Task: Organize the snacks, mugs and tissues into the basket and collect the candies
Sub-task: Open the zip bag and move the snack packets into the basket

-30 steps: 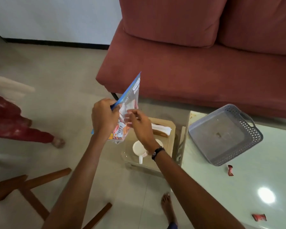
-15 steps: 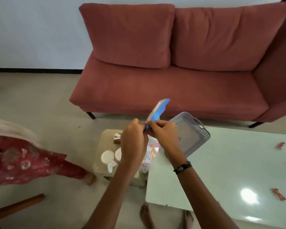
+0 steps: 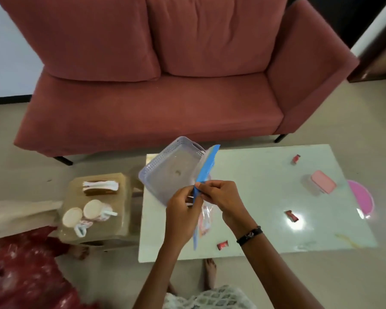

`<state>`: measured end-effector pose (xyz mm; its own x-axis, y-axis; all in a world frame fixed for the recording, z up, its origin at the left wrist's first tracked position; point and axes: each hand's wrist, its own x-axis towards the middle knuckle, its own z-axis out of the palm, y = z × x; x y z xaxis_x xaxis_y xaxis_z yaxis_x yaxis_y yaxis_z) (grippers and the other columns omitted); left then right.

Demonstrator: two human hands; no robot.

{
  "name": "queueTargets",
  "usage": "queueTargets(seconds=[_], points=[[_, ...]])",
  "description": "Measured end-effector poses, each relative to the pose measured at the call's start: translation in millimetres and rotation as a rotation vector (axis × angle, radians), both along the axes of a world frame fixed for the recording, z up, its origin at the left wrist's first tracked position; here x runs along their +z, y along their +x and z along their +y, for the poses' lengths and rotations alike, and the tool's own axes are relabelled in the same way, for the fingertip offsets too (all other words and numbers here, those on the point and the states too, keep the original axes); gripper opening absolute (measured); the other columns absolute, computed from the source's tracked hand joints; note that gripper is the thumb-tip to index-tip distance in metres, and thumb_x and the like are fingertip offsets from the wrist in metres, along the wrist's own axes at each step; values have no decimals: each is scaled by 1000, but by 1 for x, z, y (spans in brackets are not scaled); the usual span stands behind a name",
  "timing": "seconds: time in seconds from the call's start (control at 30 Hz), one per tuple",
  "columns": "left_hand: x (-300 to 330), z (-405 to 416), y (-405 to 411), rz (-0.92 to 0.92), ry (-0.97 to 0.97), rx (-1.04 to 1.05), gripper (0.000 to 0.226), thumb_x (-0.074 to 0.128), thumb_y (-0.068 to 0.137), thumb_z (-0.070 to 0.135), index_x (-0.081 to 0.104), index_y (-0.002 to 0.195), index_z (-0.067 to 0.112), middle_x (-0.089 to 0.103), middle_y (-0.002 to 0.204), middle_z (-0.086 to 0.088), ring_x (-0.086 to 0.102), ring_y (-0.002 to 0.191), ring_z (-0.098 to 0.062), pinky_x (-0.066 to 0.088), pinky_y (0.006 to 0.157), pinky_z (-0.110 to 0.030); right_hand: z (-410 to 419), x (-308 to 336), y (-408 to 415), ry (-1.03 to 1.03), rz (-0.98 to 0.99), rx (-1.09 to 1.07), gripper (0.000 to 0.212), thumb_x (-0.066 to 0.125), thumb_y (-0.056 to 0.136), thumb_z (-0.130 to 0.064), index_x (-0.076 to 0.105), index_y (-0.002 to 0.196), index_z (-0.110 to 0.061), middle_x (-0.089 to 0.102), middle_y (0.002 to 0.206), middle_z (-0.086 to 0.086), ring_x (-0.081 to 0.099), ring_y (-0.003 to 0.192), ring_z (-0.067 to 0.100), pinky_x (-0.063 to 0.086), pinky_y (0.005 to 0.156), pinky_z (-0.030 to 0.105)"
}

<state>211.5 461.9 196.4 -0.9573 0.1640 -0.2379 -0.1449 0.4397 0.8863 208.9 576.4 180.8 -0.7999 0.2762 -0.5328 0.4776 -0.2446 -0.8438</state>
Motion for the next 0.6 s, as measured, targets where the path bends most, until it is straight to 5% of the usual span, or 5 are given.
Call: queueTargets(seconds=[0.17,0.43,0.6], points=[[-5,29,5,-80,67,-39,11,59,89,24,67,83,19,71,78,-1,67,74,-11,55,69,-21,33,-7,20,-219,-78,-48,25,73,79,-13,71,91,8,63,72,11,56,63,12,49,68,16],[-10,41,-1,-114,78,-292,10,61,88,17,70,90,14,74,84,-2,71,80,-10,56,72,-17,65,-12,35,-373,-159,-18,18,76,75,-23,72,80,-6,62,56,-5,51,47,2,46,52,7],[-14,39,5,-147,132,-248,15,56,90,12,70,94,13,74,88,-2,71,84,-11,57,78,-22,70,-9,35,-432,-182,53,13,74,76,-24,69,71,-13,59,58,-6,48,47,2,43,51,6]])
